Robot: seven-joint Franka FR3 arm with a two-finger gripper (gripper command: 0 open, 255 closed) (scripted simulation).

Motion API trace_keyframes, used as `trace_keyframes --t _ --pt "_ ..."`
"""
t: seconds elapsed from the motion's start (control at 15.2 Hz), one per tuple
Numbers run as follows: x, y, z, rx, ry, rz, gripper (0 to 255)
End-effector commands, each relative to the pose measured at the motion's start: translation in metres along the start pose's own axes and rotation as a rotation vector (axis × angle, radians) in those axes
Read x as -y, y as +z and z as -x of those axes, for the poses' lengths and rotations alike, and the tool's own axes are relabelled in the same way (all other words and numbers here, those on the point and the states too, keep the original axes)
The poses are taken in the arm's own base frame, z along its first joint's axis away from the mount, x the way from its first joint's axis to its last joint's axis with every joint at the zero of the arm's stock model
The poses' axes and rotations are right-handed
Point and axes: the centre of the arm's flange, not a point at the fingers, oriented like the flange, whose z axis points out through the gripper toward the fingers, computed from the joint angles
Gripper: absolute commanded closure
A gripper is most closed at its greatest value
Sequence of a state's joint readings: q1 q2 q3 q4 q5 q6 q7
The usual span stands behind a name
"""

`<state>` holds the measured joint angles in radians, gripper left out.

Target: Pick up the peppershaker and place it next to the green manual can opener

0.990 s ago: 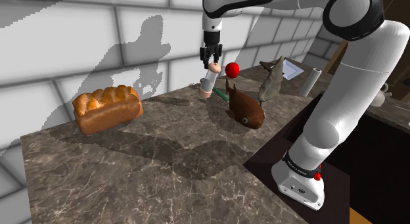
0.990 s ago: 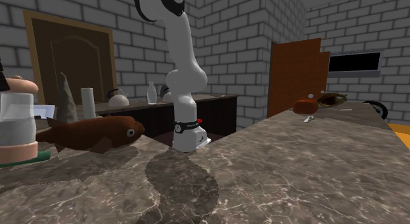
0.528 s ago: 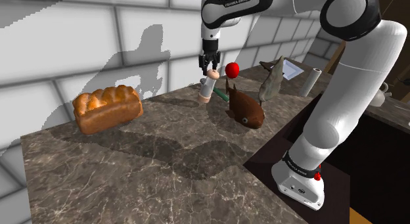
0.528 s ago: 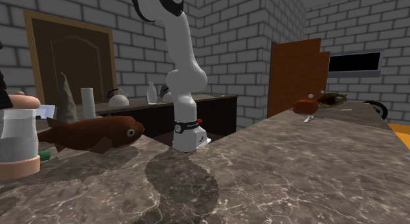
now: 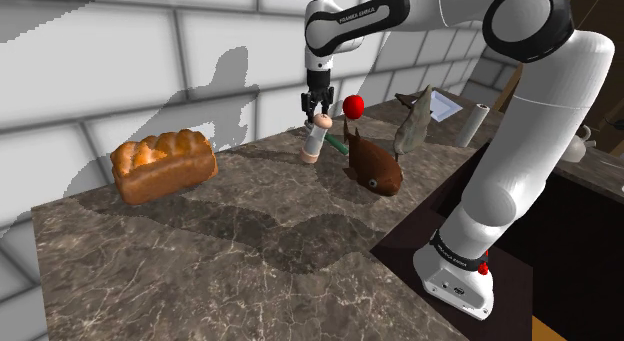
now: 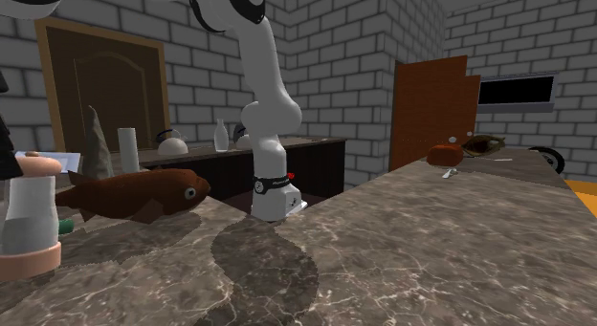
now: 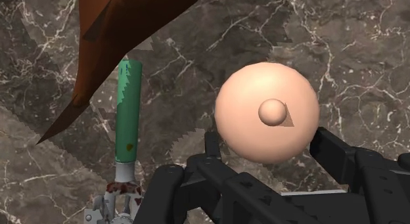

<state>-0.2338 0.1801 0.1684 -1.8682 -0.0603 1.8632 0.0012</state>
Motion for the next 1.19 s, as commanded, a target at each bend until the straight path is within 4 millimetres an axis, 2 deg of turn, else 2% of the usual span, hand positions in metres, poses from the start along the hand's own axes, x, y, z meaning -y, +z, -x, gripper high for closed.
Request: trace_keyframes --t 0.0,0.2,0.26,0.59,0.86,1.12 --pt "0.000 0.000 0.000 0.000 0.000 0.000 255" --pt "0.000 0.000 0.000 0.000 0.000 0.000 255" --pt "0.000 0.000 0.000 0.000 0.000 0.000 0" --pt "0.000 0.000 0.000 0.000 0.000 0.000 0" --pt "0.000 -0.050 0.000 0.000 0.000 0.000 0" --pt "0.000 -0.050 0.000 0.000 0.000 0.000 0"
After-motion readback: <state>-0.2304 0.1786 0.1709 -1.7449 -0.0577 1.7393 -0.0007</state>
